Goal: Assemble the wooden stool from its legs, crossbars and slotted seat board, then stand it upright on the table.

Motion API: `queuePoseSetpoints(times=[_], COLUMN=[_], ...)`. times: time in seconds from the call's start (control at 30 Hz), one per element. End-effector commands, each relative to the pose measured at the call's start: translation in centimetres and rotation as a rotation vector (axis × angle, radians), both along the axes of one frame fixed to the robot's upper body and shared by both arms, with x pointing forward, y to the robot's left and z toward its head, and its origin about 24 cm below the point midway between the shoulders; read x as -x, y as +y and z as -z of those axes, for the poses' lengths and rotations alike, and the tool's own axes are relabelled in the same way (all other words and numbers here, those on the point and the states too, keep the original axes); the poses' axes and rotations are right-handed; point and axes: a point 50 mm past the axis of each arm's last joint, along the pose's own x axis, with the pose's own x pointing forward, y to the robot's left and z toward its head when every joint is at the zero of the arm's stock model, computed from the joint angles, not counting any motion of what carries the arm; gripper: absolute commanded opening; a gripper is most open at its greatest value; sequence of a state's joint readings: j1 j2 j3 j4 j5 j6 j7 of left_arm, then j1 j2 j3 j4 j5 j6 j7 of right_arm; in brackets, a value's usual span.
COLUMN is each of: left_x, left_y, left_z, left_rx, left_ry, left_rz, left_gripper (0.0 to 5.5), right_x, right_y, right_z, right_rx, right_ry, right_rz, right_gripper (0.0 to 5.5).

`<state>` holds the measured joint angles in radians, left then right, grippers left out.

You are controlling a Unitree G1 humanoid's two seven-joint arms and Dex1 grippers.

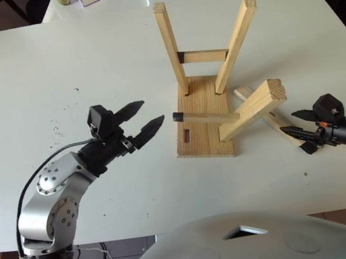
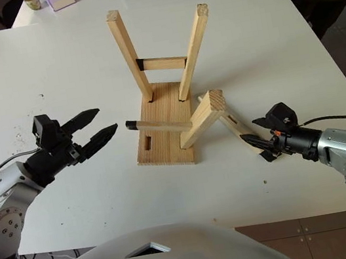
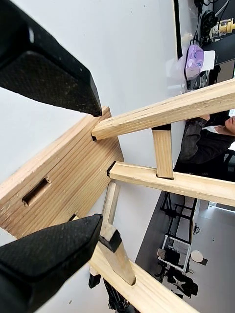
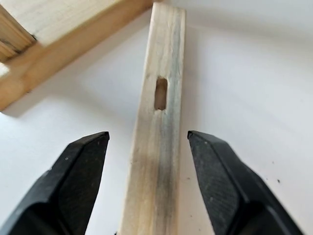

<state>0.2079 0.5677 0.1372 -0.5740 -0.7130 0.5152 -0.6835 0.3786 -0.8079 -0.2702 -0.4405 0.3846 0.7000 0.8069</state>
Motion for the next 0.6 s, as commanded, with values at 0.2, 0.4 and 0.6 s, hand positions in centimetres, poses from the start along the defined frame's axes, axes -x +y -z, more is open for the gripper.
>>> queuePoseSetpoints(times=[0.2,0.4,0.6], left_x=[-0.3,-0.7,-1.6], left_y=[-0.8,-0.8,0.6], left_z=[0.5,0.4,0.3], left_rx=[-0.030,-0.035,-0.065], left_ry=[0.008,0.002,-0.019], left_rz=[0.031,0.044,-0.028], left_gripper=[3.70,3.70,3.70], right_x=[0.5,1.0,0.1], right_y=[-0.6,-0.4,-0.7], right_z=[3.2,3.5,3.3], right_rx=[0.059,0.049,0.100], right_ry=[0.047,0.041,-0.006], right_rz=[0.014,0.004,-0.002], right_gripper=[2.97,2.36,2.05])
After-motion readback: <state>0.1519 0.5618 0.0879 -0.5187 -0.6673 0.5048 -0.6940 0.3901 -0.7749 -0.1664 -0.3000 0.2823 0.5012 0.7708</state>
